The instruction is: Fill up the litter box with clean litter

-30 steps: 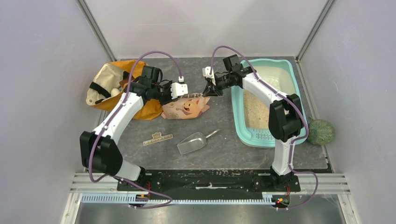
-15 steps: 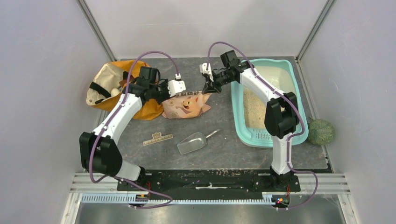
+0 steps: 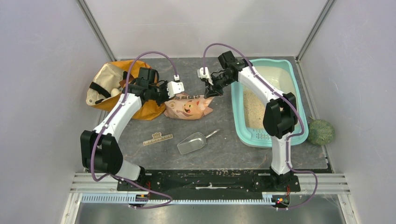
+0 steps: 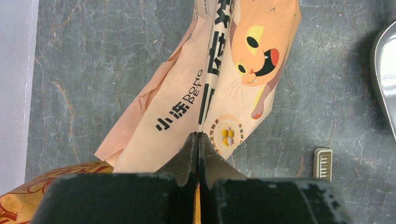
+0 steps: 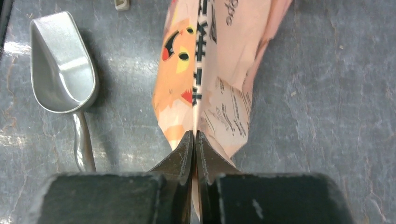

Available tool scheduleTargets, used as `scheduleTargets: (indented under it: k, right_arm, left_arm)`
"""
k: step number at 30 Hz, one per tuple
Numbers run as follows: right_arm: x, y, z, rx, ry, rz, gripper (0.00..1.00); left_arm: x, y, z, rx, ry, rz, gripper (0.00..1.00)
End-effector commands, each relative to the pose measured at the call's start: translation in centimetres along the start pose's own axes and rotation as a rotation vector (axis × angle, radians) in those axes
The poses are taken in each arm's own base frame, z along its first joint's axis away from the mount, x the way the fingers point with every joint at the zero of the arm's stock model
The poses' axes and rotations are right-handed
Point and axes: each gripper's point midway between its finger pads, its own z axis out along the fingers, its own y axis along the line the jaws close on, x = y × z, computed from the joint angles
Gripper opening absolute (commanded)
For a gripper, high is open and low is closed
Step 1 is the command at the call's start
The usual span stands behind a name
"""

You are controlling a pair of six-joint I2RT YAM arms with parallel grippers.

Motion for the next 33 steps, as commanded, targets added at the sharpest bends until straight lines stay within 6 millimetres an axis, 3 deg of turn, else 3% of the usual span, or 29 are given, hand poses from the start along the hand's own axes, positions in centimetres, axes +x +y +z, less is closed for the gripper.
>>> scheduleTargets:
  k: [1, 2, 4, 6, 7, 8, 13, 15, 18, 22, 25, 28, 33]
  right_arm:
    - [2.8, -0.5, -2.5, 0.039, 0.149, 0.075, 0.27]
    - [3.1, -0.7, -2.8, 0.041, 0.152, 0.078, 0.32]
    - [4.0, -0.5, -2.9, 0.031, 0.169, 0.082, 0.30]
    - [4.7, -0.2, -2.7, 0.014, 0.183, 0.081, 0.16]
    - [4.8, 0.0, -2.6, 0.009, 0.184, 0.081, 0.04]
    - [4.8, 0.0, -2.6, 0.008, 0.181, 0.075, 0.00]
    - [4.4, -0.2, -3.1, 0.016, 0.167, 0.063, 0.00]
    - [4.0, -0.1, -3.2, 0.014, 0.153, 0.054, 0.00]
    - [3.3, 0.1, -3.3, 0.013, 0.133, 0.046, 0.20]
    - [3.2, 0.4, -3.4, 0.010, 0.128, 0.051, 0.49]
    - [3.0, 0.6, -3.3, 0.004, 0.116, 0.051, 0.60]
    - [2.7, 0.5, -3.3, 0.004, 0.106, 0.052, 0.70]
    - [2.1, 0.0, -3.4, 0.015, 0.093, 0.059, 0.84]
  left_arm:
    - [3.4, -0.2, -0.8, 0.001, 0.114, -0.022, 0.02]
    - [3.1, -0.2, -0.8, 0.001, 0.104, -0.015, 0.02]
    - [2.8, -0.2, -0.9, 0.000, 0.090, -0.011, 0.02]
    - [2.7, 0.0, -0.9, -0.008, 0.089, -0.011, 0.02]
    - [2.8, 0.0, -0.9, -0.009, 0.094, -0.011, 0.02]
    - [2.9, 0.0, -0.9, -0.010, 0.096, -0.010, 0.02]
    - [2.5, -0.1, -1.3, -0.011, 0.085, -0.013, 0.02]
    - [1.2, -0.1, -2.0, -0.018, 0.044, -0.010, 0.22]
    - [-0.7, -0.2, -3.8, -0.060, -0.005, -0.028, 0.53]
    - [-1.3, -1.5, -6.9, -0.097, 0.010, -0.036, 0.55]
    - [-0.7, -4.2, -8.7, -0.076, 0.033, -0.068, 0.56]
    - [1.3, -7.3, -9.6, -0.041, 0.098, -0.110, 0.56]
    - [5.1, -11.6, -9.3, 0.051, 0.219, -0.197, 0.61]
